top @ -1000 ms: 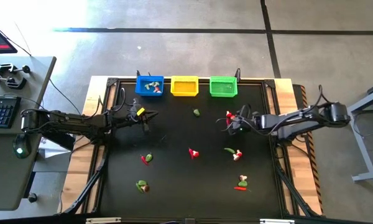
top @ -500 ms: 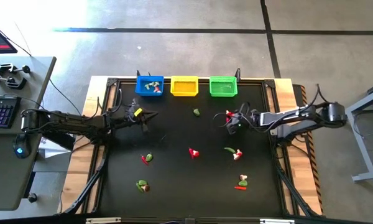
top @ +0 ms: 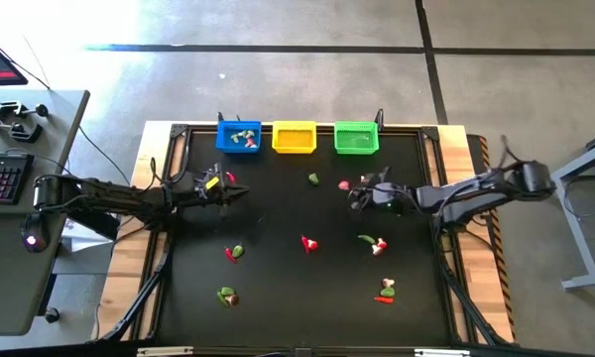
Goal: Sort produce into baskets
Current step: Put the red mushroom into the blue bin
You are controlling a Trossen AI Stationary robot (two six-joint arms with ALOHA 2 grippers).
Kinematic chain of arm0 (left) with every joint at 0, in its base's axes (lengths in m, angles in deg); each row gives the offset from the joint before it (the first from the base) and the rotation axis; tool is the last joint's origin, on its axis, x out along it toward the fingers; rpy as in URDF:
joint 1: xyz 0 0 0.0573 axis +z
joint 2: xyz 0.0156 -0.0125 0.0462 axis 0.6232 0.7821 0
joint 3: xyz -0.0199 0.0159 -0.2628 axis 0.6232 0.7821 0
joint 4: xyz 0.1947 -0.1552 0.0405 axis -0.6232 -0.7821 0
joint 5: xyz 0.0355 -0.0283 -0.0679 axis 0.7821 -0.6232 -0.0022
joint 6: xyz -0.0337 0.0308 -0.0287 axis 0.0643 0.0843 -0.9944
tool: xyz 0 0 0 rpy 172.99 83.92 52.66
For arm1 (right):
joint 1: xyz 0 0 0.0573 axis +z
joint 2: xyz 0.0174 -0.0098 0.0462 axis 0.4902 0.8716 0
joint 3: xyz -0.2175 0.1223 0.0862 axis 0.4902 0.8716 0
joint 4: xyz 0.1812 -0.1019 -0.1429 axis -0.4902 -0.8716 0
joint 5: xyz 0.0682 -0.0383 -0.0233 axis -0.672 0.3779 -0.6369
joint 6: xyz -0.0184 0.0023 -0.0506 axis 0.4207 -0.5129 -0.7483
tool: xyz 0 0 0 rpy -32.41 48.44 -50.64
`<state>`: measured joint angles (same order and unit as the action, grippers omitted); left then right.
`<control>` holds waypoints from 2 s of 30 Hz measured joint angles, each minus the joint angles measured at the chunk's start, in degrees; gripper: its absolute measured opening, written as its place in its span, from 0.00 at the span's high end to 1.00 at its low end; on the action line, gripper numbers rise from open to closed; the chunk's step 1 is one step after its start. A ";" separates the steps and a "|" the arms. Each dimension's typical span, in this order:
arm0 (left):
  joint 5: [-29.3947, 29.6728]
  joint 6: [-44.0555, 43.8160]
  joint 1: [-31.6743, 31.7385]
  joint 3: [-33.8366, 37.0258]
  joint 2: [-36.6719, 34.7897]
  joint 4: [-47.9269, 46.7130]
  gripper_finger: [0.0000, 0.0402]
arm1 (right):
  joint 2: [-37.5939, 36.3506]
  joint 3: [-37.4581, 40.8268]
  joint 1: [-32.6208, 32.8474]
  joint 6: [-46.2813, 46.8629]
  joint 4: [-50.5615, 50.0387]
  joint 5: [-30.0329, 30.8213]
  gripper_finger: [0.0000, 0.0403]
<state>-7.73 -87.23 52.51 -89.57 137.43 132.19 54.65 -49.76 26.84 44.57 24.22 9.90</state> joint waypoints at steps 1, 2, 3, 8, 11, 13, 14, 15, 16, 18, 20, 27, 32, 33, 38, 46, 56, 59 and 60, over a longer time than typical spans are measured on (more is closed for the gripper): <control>0.02 0.00 0.02 0.00 0.00 -0.09 1.00 | 1.74 -0.09 0.01 -1.00 3.65 -0.37 1.00; 0.04 0.00 0.02 0.00 0.00 -0.08 1.00 | 3.67 -0.66 0.03 -1.84 6.27 -0.50 1.00; 0.08 0.18 0.02 0.00 -0.09 -0.01 1.00 | 5.80 -1.77 0.03 -2.96 8.43 -0.56 1.00; 0.21 0.61 0.02 -0.07 -0.68 0.14 1.00 | 17.15 -10.47 -0.41 -8.64 13.07 -1.62 1.00; 0.28 1.07 0.02 -0.09 -0.69 0.03 1.00 | 24.24 -17.99 -1.54 -12.04 14.96 -2.49 1.00; 1.04 1.16 0.02 -0.09 -0.70 0.11 1.00 | 28.73 -23.47 -2.78 -13.45 15.07 -2.75 1.00; 1.70 1.16 0.02 -0.09 -0.70 0.05 1.00 | 30.95 -26.32 -3.37 -14.06 14.90 -2.93 1.00; 2.45 1.16 0.02 -0.09 -0.70 0.05 1.00 | 32.97 -29.08 -3.91 -14.58 14.65 -2.96 1.00; 3.16 1.18 0.02 -0.09 -0.70 0.07 1.00 | 34.79 -31.82 -4.47 -15.18 14.11 -2.99 1.00; 4.01 1.18 0.02 -0.09 -0.70 -0.05 1.00 | 38.00 -37.23 -5.76 -15.90 12.36 -3.19 1.00; 4.18 1.18 0.02 -0.09 -0.70 -0.19 1.00 | 40.71 -42.43 -7.23 -16.05 9.90 -5.29 1.00; 5.76 1.19 0.02 -0.09 -0.70 -0.20 1.00 | 48.61 -60.14 -11.76 -18.29 0.39 -8.42 1.00; 6.69 1.56 0.02 -0.09 -0.68 -0.19 1.00 | 55.63 -73.10 -15.02 -18.40 -7.84 -12.21 1.00; 6.71 1.62 0.02 -0.09 -0.68 -0.21 1.00 | 57.11 -75.52 -15.52 -18.37 -9.39 -12.48 1.00; 6.78 1.62 0.02 -0.09 -0.66 -0.21 1.00 | 64.21 -87.49 -17.30 -18.13 -16.42 -13.39 1.00; 6.81 1.63 -0.09 -0.09 -0.66 -0.20 1.00 | 71.44 -99.30 -18.12 -17.07 -25.58 -13.66 1.00; 5.93 1.63 -0.09 -0.09 -0.66 -0.27 1.00 | 71.72 -99.38 -18.62 -16.60 -27.22 -13.79 0.92; 4.76 2.12 -0.11 -0.09 -0.66 -0.34 1.00 | 71.72 -99.38 -18.63 -16.78 -27.40 -13.81 0.84; 4.69 2.16 -0.11 -0.09 -0.66 -0.36 1.00 | 71.72 -99.38 -18.63 -16.78 -27.42 -13.90 0.82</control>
<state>-3.03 -85.07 52.40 -89.66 136.77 131.83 126.37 -149.14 8.20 27.79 -3.20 -4.00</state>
